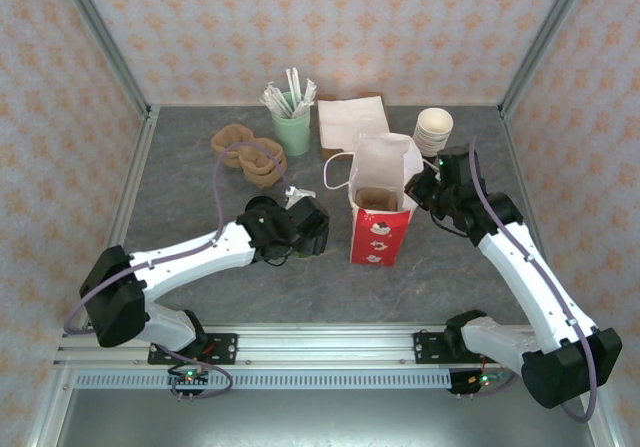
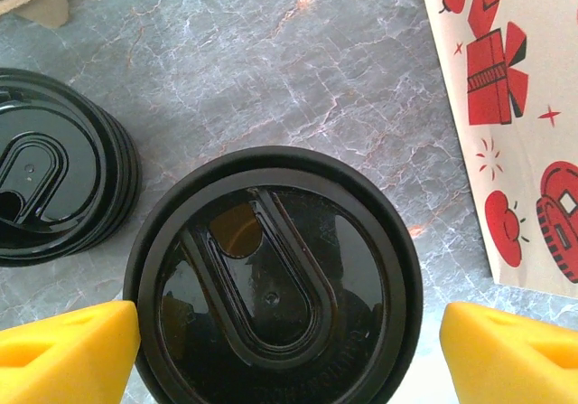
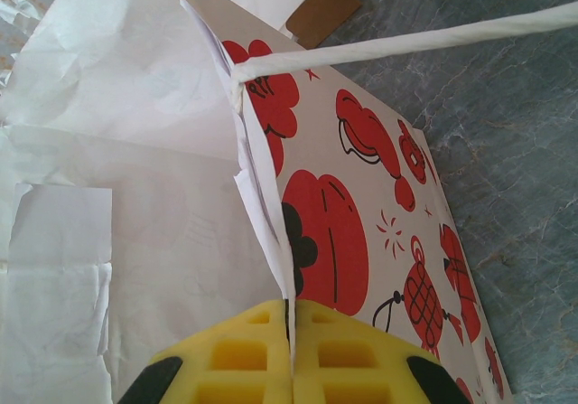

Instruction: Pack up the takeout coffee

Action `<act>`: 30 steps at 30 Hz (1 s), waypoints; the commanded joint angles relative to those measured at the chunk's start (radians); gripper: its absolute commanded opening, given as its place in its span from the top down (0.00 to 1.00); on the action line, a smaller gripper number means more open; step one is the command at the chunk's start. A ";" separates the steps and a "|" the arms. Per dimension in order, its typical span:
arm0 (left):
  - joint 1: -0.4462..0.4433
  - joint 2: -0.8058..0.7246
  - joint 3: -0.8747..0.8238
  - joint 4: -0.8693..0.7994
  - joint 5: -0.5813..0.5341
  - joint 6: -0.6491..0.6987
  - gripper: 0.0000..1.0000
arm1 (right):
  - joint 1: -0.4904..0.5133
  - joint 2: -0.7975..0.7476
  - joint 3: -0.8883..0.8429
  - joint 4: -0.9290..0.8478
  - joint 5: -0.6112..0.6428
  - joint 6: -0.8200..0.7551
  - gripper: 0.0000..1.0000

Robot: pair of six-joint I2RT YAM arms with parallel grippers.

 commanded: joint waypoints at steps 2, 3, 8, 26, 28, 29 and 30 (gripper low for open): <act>-0.008 0.017 0.002 -0.006 -0.059 -0.022 0.13 | 0.010 -0.005 0.017 -0.020 0.016 -0.012 0.96; -0.009 0.019 0.001 -0.006 -0.062 -0.023 0.13 | 0.009 -0.008 0.016 -0.019 0.017 -0.012 0.96; -0.010 0.027 -0.003 -0.007 -0.074 -0.025 0.16 | 0.009 -0.017 0.009 -0.019 0.021 -0.010 0.96; -0.010 0.061 -0.038 0.022 -0.081 -0.029 0.24 | 0.009 -0.015 0.005 -0.011 0.020 -0.011 0.95; -0.010 0.057 -0.039 0.023 -0.083 -0.029 0.28 | 0.009 -0.015 0.003 -0.012 0.020 -0.009 0.95; -0.010 0.056 -0.040 0.025 -0.083 -0.029 0.29 | 0.009 -0.015 0.003 -0.014 0.021 -0.010 0.95; -0.010 0.054 -0.041 0.026 -0.083 -0.029 0.30 | 0.010 -0.015 0.002 -0.012 0.021 -0.010 0.95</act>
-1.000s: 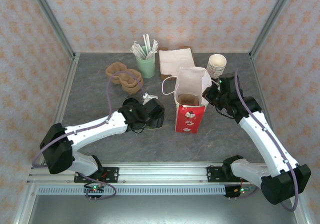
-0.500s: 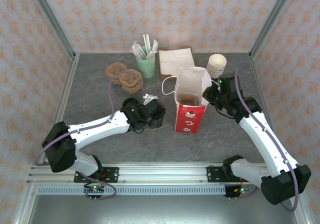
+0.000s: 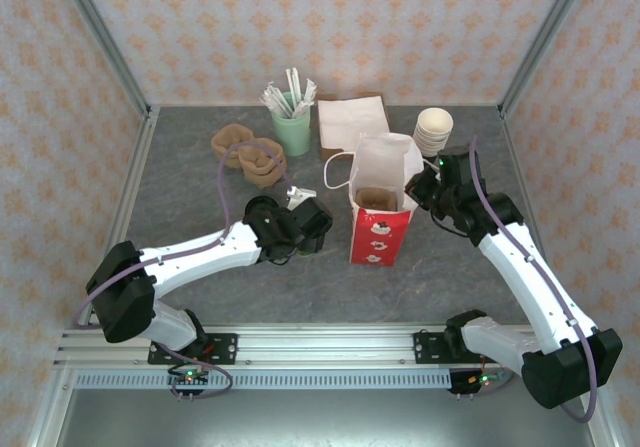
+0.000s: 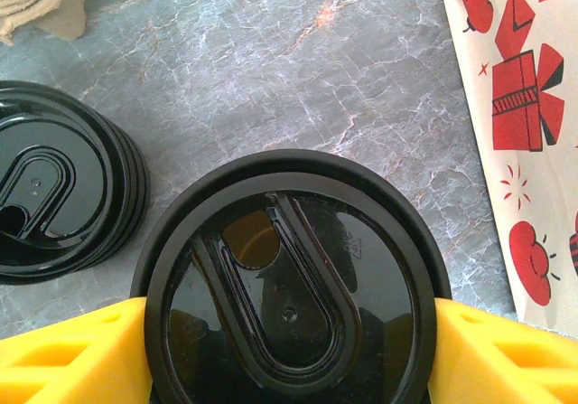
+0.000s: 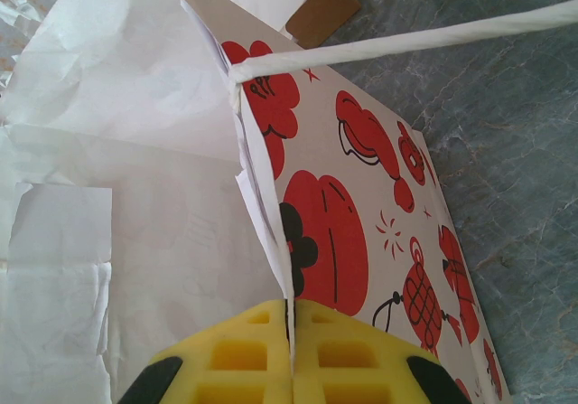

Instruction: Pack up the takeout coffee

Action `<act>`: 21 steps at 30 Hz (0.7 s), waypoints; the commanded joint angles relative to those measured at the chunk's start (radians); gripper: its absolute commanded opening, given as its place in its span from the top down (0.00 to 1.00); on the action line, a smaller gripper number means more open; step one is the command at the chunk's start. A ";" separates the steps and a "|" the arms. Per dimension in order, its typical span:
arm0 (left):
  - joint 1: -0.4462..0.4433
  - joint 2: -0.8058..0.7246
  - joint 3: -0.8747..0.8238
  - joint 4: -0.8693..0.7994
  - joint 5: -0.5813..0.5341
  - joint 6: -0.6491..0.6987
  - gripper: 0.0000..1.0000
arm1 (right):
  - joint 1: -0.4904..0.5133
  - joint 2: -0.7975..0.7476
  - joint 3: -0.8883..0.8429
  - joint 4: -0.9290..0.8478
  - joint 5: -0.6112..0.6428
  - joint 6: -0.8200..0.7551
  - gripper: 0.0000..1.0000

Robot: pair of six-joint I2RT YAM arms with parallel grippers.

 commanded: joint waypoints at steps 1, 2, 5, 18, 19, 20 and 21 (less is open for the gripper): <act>-0.010 0.018 -0.031 -0.021 -0.029 -0.010 0.30 | 0.009 -0.011 0.000 -0.011 0.019 -0.011 0.95; -0.010 0.017 -0.031 -0.021 -0.029 -0.009 0.30 | 0.009 -0.011 0.001 -0.009 0.019 -0.009 0.95; -0.010 0.007 -0.028 -0.018 -0.030 -0.008 0.30 | 0.009 -0.009 0.001 -0.009 0.017 -0.009 0.95; -0.010 -0.156 0.032 -0.116 -0.122 0.003 0.33 | 0.011 -0.017 -0.014 -0.010 0.019 0.048 0.96; -0.010 -0.172 0.043 -0.134 -0.129 0.001 0.33 | 0.012 -0.020 -0.020 -0.005 0.019 0.057 0.96; -0.010 -0.189 0.054 -0.149 -0.133 0.000 0.34 | 0.014 -0.021 -0.024 -0.001 0.019 0.063 0.96; -0.009 -0.207 0.067 -0.167 -0.139 -0.001 0.34 | 0.016 -0.023 -0.029 0.003 0.022 0.071 0.96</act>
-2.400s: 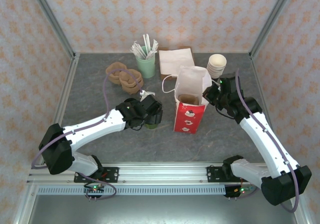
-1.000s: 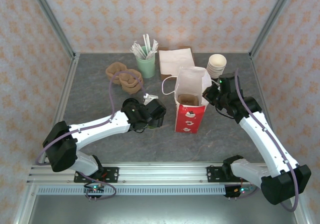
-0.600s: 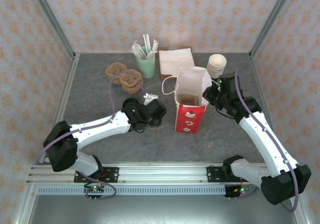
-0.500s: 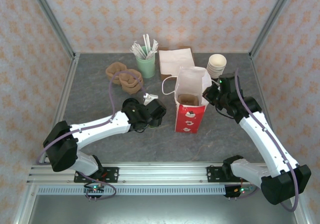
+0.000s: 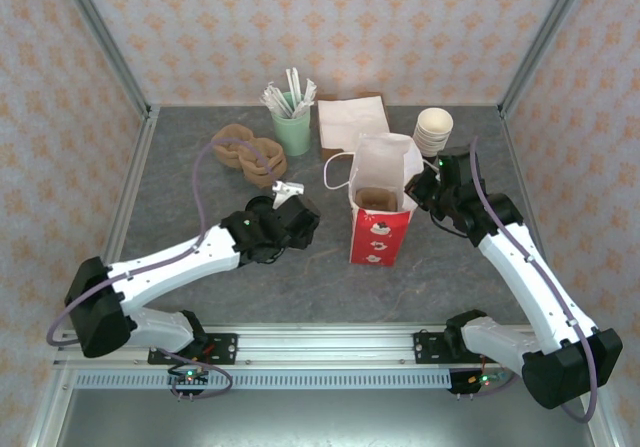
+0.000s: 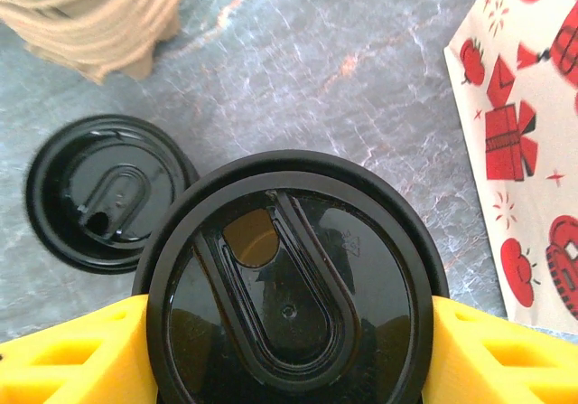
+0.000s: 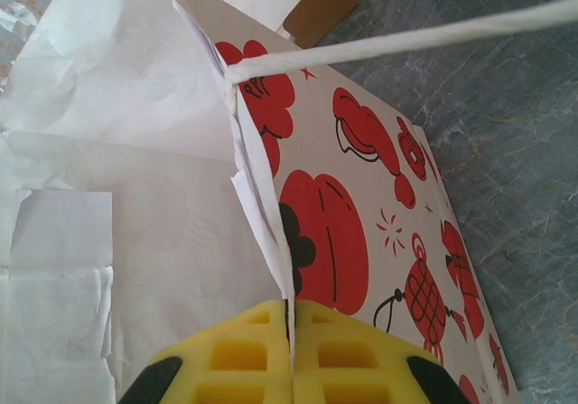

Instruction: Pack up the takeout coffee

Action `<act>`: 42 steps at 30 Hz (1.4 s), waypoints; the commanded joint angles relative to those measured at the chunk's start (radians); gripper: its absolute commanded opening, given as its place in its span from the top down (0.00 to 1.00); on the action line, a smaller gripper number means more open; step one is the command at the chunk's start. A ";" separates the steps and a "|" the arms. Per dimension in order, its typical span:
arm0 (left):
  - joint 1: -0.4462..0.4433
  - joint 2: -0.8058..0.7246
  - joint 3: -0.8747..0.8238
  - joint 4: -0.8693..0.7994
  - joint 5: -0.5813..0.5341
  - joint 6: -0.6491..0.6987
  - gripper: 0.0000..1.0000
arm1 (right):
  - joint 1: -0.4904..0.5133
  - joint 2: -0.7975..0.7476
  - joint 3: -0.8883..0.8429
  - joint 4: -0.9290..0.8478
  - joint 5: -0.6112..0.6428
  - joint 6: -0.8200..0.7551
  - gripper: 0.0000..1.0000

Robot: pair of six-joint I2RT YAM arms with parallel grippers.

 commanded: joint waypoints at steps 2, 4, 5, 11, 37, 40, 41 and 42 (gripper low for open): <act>-0.010 -0.090 0.079 -0.111 -0.083 -0.004 0.35 | 0.016 -0.024 -0.034 0.011 0.022 0.058 0.96; -0.010 -0.119 0.118 -0.157 -0.094 -0.001 0.35 | 0.020 -0.029 -0.049 0.036 0.013 0.084 0.97; -0.010 -0.129 0.139 -0.179 -0.095 0.004 0.35 | 0.024 -0.030 -0.055 0.042 0.013 0.095 0.98; -0.010 -0.164 0.307 -0.307 -0.103 0.035 0.35 | 0.107 -0.058 -0.078 0.084 0.115 0.185 0.98; -0.035 -0.023 0.781 -0.408 0.018 0.183 0.38 | 0.574 0.181 0.038 0.235 0.443 0.346 0.91; -0.035 0.016 0.788 -0.399 0.039 0.175 0.38 | 0.583 0.195 0.066 0.223 0.438 0.350 0.82; -0.034 0.024 0.781 -0.390 0.043 0.175 0.38 | 0.583 0.194 0.074 0.220 0.435 0.345 0.78; -0.035 0.029 0.769 -0.377 0.046 0.175 0.38 | 0.583 0.194 0.080 0.215 0.433 0.342 0.73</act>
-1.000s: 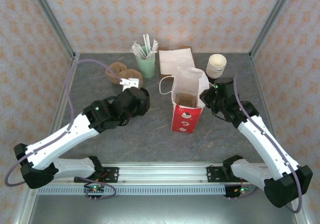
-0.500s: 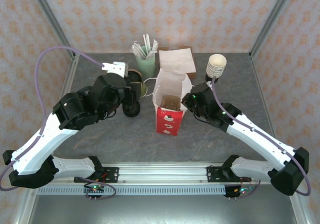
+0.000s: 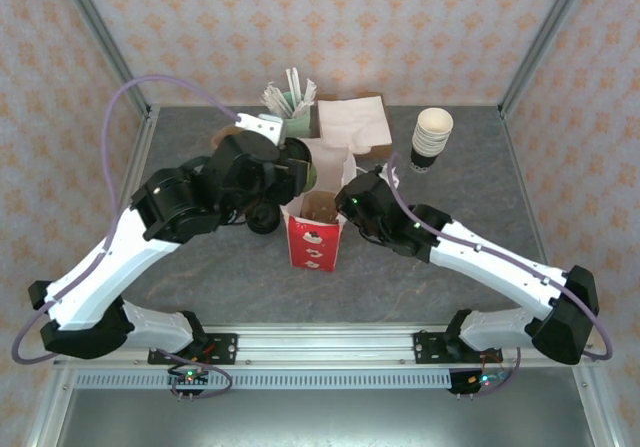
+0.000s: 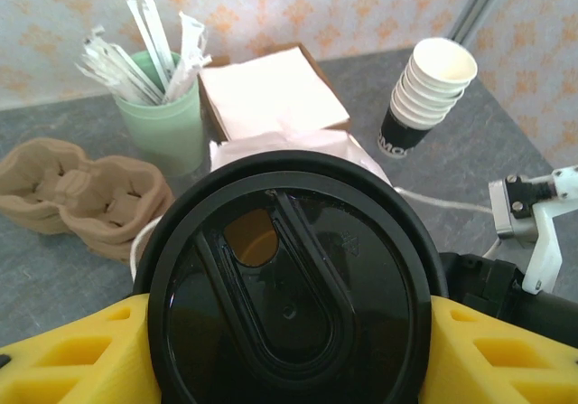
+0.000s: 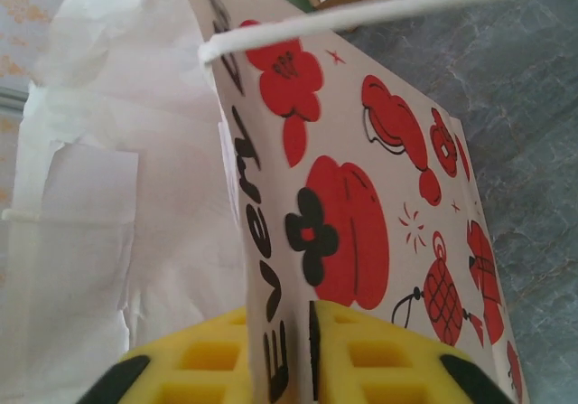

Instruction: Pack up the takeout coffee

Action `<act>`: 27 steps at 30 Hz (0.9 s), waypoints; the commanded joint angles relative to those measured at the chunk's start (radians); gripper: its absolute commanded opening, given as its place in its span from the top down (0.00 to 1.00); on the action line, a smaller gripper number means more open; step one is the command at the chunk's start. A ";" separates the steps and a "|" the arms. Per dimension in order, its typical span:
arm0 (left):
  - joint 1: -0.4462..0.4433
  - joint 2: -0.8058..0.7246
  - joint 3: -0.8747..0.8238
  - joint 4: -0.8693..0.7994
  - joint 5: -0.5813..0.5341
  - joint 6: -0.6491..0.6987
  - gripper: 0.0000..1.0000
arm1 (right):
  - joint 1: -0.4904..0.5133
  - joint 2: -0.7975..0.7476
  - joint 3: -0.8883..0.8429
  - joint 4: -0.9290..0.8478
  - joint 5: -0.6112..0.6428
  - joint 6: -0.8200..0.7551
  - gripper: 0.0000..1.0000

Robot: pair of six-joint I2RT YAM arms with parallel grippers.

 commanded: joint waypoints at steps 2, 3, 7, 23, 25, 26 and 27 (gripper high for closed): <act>-0.009 0.018 -0.016 0.061 0.022 0.016 0.38 | 0.004 -0.004 0.055 -0.027 0.030 -0.007 0.65; -0.008 0.022 -0.025 0.072 0.016 0.017 0.38 | 0.004 -0.007 0.058 -0.031 0.026 -0.016 0.61; -0.008 0.039 -0.048 0.091 -0.022 -0.002 0.37 | 0.004 -0.040 0.057 -0.038 0.016 -0.073 0.54; 0.002 0.160 -0.011 0.073 -0.085 -0.074 0.35 | -0.249 -0.192 0.181 -0.173 -0.138 -0.436 0.50; 0.007 0.179 -0.001 0.056 -0.098 -0.091 0.35 | -0.322 -0.178 0.197 -0.170 -0.239 -0.463 0.52; 0.008 0.185 -0.002 0.055 -0.105 -0.095 0.35 | -0.353 -0.169 0.201 -0.165 -0.283 -0.480 0.52; 0.009 0.192 -0.003 0.056 -0.109 -0.096 0.35 | -0.376 -0.156 0.207 -0.164 -0.321 -0.493 0.52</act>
